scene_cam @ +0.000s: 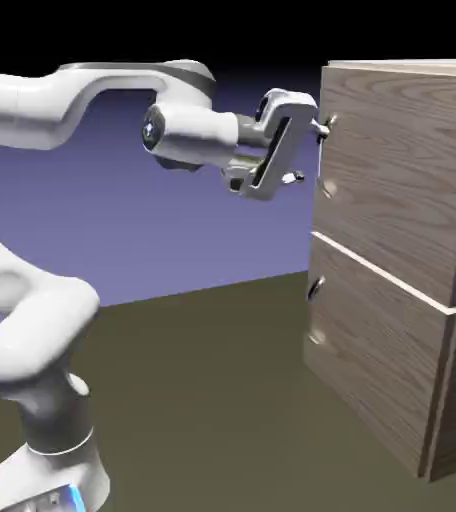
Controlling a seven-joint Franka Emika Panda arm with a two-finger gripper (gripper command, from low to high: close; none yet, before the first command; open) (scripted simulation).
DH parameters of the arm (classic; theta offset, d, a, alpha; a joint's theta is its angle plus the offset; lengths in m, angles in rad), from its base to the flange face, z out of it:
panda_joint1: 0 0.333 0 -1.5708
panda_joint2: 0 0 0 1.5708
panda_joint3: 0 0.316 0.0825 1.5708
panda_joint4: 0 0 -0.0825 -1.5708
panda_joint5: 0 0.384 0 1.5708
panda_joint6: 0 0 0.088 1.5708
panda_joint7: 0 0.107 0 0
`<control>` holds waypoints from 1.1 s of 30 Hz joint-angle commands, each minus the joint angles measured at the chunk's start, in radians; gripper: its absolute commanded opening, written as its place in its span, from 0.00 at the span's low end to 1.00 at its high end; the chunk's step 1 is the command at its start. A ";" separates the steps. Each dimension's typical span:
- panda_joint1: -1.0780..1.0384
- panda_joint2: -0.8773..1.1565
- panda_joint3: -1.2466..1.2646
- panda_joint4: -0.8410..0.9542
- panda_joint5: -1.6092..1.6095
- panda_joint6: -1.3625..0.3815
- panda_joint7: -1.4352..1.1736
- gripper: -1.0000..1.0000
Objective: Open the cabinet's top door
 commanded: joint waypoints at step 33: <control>-0.416 -0.030 0.410 0.264 0.953 -0.068 0.296 0.00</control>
